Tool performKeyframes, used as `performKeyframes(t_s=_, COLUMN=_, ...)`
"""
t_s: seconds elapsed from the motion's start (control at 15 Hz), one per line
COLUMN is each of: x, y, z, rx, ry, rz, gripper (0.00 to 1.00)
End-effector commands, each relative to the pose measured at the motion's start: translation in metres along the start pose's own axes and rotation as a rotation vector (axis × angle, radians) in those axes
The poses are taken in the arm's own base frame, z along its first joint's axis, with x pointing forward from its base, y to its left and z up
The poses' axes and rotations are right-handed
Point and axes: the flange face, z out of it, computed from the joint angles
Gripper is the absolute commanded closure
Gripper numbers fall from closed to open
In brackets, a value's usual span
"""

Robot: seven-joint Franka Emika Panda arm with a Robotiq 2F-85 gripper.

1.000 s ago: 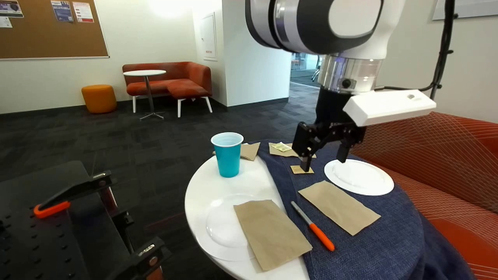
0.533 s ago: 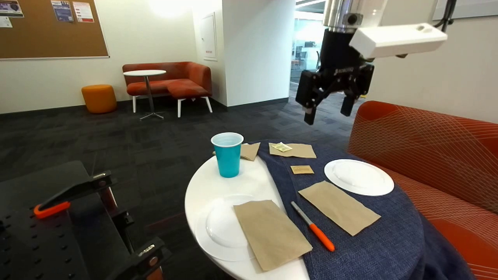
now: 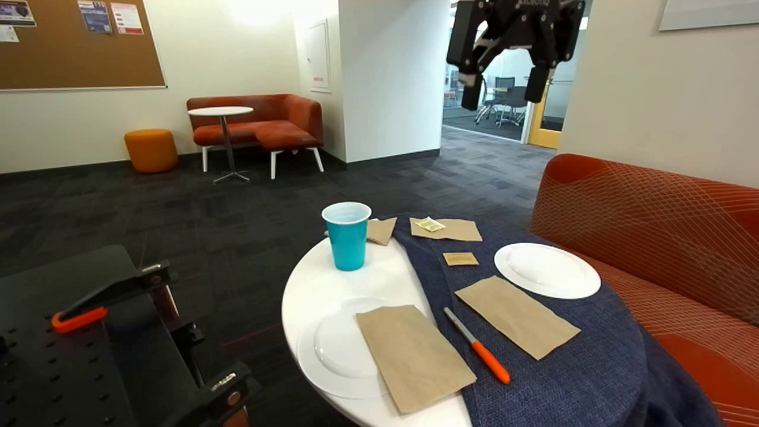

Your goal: Pick up the pen from the light blue cup and put it on the table.

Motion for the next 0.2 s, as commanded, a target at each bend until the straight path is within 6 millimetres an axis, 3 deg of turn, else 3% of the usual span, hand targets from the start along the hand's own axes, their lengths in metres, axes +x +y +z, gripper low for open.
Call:
performKeyframes(t_s=0.0, x=0.0000, y=-0.0012, z=-0.0050, rx=0.000, ry=-0.001, rz=0.001, gripper=0.00)
performKeyframes(t_s=0.13, x=-0.0002, y=-0.0027, z=-0.0058, rx=0.002, ry=-0.001, rz=0.001, gripper=0.00)
